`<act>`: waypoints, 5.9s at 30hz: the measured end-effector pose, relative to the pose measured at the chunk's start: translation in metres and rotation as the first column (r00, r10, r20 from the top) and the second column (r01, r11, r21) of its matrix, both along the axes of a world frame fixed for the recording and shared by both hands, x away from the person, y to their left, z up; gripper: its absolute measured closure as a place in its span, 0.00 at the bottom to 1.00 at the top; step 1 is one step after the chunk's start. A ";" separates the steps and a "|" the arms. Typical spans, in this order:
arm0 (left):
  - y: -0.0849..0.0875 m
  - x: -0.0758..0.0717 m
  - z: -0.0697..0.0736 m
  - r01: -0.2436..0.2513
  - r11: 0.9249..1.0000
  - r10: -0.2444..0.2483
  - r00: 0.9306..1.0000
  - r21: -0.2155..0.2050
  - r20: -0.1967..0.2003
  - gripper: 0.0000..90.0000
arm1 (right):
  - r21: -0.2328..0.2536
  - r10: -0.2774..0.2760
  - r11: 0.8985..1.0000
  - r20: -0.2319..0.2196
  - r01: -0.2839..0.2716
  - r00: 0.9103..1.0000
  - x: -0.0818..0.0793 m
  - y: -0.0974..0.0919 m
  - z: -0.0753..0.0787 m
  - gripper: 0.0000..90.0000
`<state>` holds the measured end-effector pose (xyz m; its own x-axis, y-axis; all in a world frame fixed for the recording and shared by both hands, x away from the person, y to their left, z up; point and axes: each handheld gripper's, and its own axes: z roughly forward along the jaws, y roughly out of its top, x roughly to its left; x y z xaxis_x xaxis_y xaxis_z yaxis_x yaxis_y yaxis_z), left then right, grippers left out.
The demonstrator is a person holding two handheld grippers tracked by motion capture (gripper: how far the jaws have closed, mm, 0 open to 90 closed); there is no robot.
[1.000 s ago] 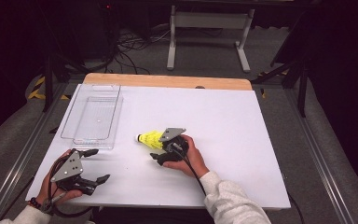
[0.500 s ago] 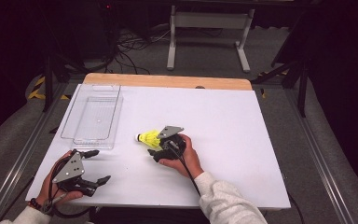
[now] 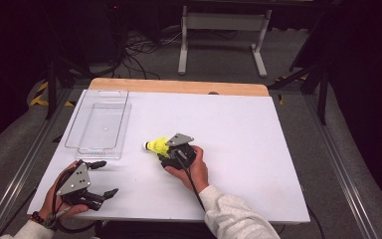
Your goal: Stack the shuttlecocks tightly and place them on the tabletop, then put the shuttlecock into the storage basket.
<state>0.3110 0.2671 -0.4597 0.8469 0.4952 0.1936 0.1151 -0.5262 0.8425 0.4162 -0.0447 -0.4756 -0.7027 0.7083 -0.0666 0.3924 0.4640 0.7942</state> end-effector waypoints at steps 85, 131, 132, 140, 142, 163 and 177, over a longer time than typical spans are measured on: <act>0.004 0.001 0.003 -0.014 1.000 0.014 1.000 -0.024 0.010 0.09 | 0.021 0.066 0.997 0.136 -0.070 0.989 -0.019 -0.044 0.046 0.97; 0.003 0.006 0.004 -0.011 0.999 0.012 1.000 -0.047 0.004 0.09 | 0.070 0.085 0.993 0.154 -0.096 0.984 -0.018 -0.054 0.062 0.97; 0.003 0.006 0.004 -0.012 0.999 0.012 1.000 -0.046 0.004 0.09 | 0.072 0.086 0.993 0.152 -0.098 0.985 -0.018 -0.053 0.062 0.97; 0.005 0.005 0.004 -0.017 0.999 0.017 1.000 -0.043 0.008 0.09 | 0.081 0.093 0.991 0.146 -0.105 0.985 -0.016 -0.049 0.061 0.97; 0.006 0.005 0.005 -0.019 0.999 0.020 1.000 -0.046 0.015 0.09 | 0.086 0.094 0.990 0.146 -0.107 0.985 -0.016 -0.048 0.061 0.97; 0.007 0.004 0.007 -0.033 0.997 0.035 0.999 -0.070 0.020 0.07 | 0.103 0.120 0.985 0.153 -0.136 0.981 -0.004 -0.036 0.071 0.97; 0.010 0.003 0.008 -0.036 0.995 0.039 0.999 -0.088 0.032 0.06 | 0.123 0.144 0.979 0.153 -0.164 0.978 0.007 -0.022 0.081 0.97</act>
<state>0.3139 0.2766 -0.4514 0.8210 0.5430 0.1762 0.1046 -0.4465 0.8887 0.4233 -0.0664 -0.3950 -0.7942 0.6016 -0.0857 0.2029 0.3955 0.8958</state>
